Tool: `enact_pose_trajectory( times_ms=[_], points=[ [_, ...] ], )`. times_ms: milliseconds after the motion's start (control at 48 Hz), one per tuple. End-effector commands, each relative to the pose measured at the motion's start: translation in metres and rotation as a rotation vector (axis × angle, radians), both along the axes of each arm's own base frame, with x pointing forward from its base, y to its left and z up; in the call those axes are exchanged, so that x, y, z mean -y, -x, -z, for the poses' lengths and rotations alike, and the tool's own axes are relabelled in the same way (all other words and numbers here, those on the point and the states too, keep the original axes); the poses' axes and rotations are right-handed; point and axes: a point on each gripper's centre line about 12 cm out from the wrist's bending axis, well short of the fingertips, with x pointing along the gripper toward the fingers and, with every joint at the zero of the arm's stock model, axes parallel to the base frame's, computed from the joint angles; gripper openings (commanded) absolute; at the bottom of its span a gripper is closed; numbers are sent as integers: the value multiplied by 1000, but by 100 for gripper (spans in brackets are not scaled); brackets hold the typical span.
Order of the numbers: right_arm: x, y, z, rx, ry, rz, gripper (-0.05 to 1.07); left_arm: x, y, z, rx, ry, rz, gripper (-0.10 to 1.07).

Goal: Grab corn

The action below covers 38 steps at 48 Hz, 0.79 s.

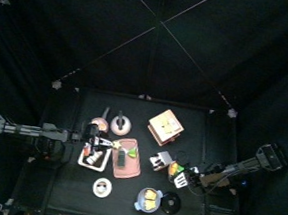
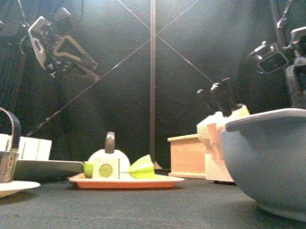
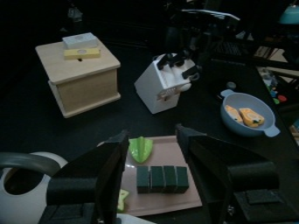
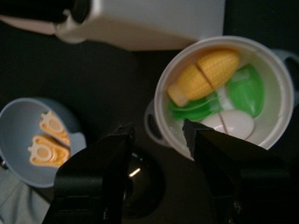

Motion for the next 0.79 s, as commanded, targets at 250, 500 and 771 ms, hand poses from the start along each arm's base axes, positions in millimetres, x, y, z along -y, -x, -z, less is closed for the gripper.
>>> enact_pose_trajectory(
  times_ms=[250, 500, 771],
  points=[
    [20, 2, 20, -14, -13, 69, 84, -1, -2, -7, 26, -5, -3, 84],
    [30, 3, 33, -48, -4, 101, 84, -1, -1, -6, 24, -4, -1, 84],
    [32, -2, 38, -47, 0, 97, 88, -1, -1, -6, 24, -4, -3, 84]
  ],
)
